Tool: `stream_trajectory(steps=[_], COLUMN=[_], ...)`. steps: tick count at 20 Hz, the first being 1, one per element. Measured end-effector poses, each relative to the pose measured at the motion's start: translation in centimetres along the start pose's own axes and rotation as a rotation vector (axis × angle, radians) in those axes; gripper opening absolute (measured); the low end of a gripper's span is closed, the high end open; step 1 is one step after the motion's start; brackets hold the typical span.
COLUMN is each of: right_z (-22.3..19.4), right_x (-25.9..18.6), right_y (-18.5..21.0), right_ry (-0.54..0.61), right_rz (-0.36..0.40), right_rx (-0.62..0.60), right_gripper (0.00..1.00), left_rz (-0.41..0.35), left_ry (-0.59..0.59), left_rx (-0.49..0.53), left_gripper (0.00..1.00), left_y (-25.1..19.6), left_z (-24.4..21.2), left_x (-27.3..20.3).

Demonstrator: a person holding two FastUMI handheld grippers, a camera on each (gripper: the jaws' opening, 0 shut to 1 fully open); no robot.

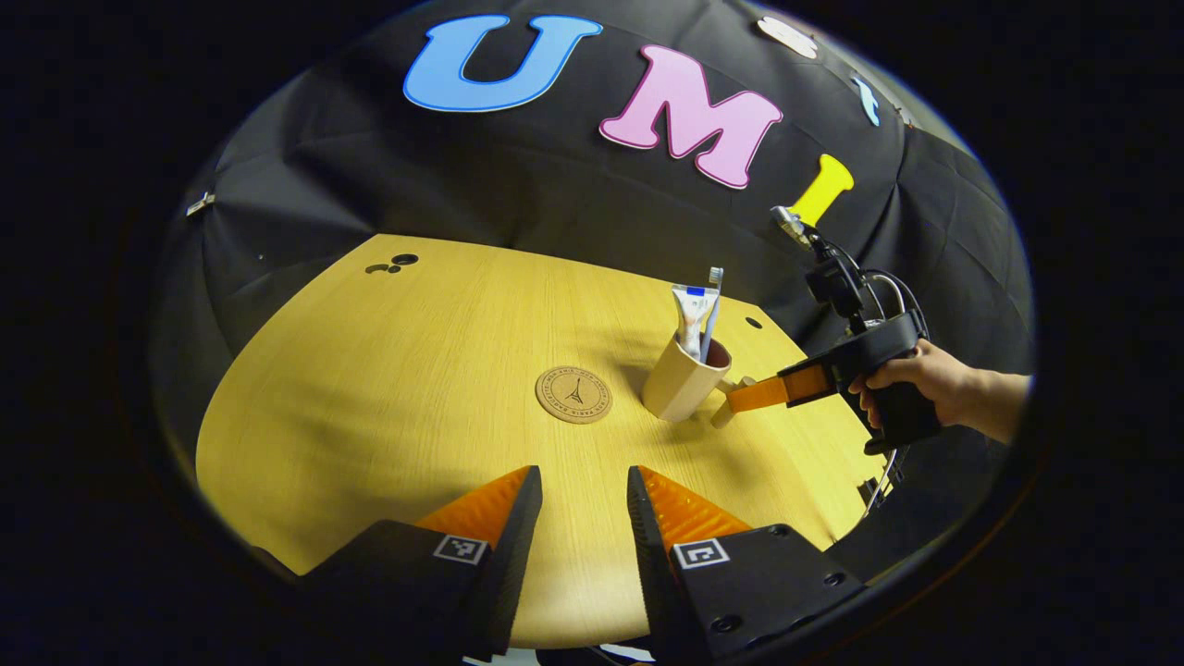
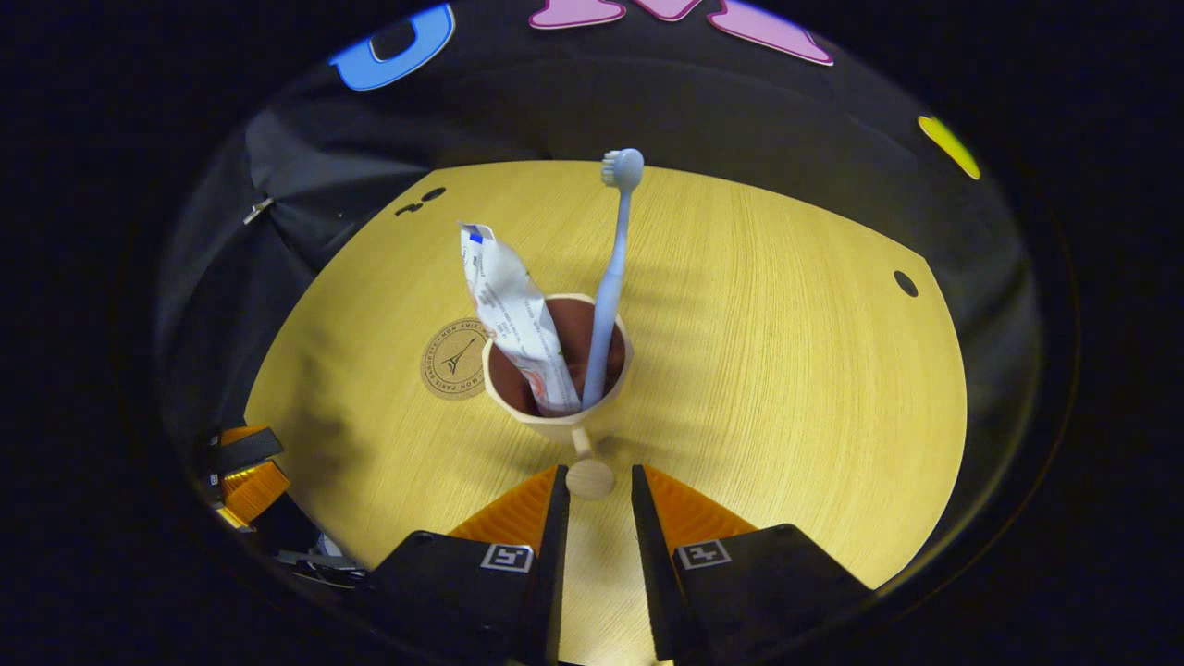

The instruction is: Put the toothbrush and toothpaste on the desktop into the cup, then pick up the cup and place it on the coaster on the desktop.

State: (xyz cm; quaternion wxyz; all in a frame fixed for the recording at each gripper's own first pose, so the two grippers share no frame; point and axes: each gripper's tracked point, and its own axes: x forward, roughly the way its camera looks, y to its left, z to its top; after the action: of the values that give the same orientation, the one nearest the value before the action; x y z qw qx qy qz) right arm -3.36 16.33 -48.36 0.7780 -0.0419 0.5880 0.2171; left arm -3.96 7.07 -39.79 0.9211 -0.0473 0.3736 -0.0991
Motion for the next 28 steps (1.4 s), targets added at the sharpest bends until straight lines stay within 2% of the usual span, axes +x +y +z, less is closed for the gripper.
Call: stream_trajectory(steps=[4, 5, 7, 8, 10, 11, 12, 15, 17, 18, 19, 20, 21, 22, 23, 24, 25, 26, 27, 28], right_z=[0.3, 0.3, -0.2, -0.4, -0.8, -0.9, -1.0, -1.3, -1.0, -1.0, -0.8, -0.9, -0.8, -0.7, -0.5, -0.3, 0.1, 0.5, 0.8, 1.3], right_x=[2.1, 2.6, 3.2, 3.7, 4.4, 4.9, 5.1, 5.7, 5.8, 5.8, 5.8, 5.7, 5.9, 5.8, 5.5, 5.4, 5.1, 4.9, 4.5, 4.4], right_y=[0.1, 0.2, 0.3, 0.4, 0.4, 0.4, 0.4, 0.2, 0.0, 0.1, 0.1, 0.1, 0.1, 0.0, 0.1, 0.3, 0.5, 0.8, 1.2, 1.5], right_ry=[0.077, 0.095, 0.138, 0.157, 0.191, 0.206, 0.219, 0.263, 0.259, 0.251, 0.242, 0.238, 0.23, 0.224, 0.219, 0.206, 0.192, 0.179, 0.173, 0.165], right_rz=[-0.02, -0.024, -0.029, -0.032, -0.041, -0.043, -0.043, -0.044, -0.057, -0.055, -0.053, -0.052, -0.056, -0.058, -0.053, -0.047, -0.038, -0.029, -0.02, -0.016], right_rx=[-0.065, -0.079, -0.098, -0.105, -0.116, -0.119, -0.121, -0.123, -0.125, -0.136, -0.15, -0.16, -0.164, -0.17, -0.17, -0.166, -0.16, -0.152, -0.154, -0.164], right_gripper=[0.42, 0.31, 0.51, 0.41, 0.4, 0.32, 0.4, 0.39, 0.28, 0.28, 0.33, 0.27, 0.32, 0.27, 0.31, 0.26, 0.31, 0.31, 0.26, 0.3], left_rz=[0.015, 0.017, 0.022, 0.024, 0.029, 0.029, 0.032, 0.035, 0.037, 0.037, 0.037, 0.036, 0.034, 0.032, 0.033, 0.031, 0.031, 0.031, 0.032, 0.032], left_ry=[0.008, 0.011, 0.015, 0.017, 0.02, 0.021, 0.024, 0.032, 0.037, 0.039, 0.04, 0.041, 0.042, 0.043, 0.043, 0.042, 0.041, 0.039, 0.039, 0.037], left_rx=[-0.019, -0.023, -0.03, -0.033, -0.04, -0.043, -0.045, -0.049, -0.055, -0.057, -0.058, -0.06, -0.061, -0.062, -0.062, -0.062, -0.062, -0.062, -0.062, -0.064], left_gripper=[0.59, 0.59, 0.59, 0.59, 0.59, 0.59, 0.59, 0.59, 0.59, 0.59, 0.59, 0.68, 0.68, 0.68, 0.68, 0.68, 0.68, 0.68, 0.68, 0.68], left_y=[1.1, 1.3, 1.7, 2.0, 2.3, 2.3, 2.5, 2.8, 2.9, 3.0, 3.0, 3.0, 2.9, 2.9, 2.9, 3.0, 3.0, 3.0, 3.0, 3.0], left_z=[-0.1, -0.1, -0.2, -0.1, 0.0, 0.1, 0.0, -0.2, -0.2, -0.3, -0.2, -0.3, -0.2, -0.2, -0.1, -0.3, -0.3, -0.3, -0.2, -0.1], left_x=[0.5, 0.5, 0.7, 1.0, 1.2, 1.3, 1.3, 1.7, 1.9, 2.0, 2.1, 2.1, 2.2, 2.3, 2.3, 2.4, 2.5, 2.5, 2.4, 2.2])
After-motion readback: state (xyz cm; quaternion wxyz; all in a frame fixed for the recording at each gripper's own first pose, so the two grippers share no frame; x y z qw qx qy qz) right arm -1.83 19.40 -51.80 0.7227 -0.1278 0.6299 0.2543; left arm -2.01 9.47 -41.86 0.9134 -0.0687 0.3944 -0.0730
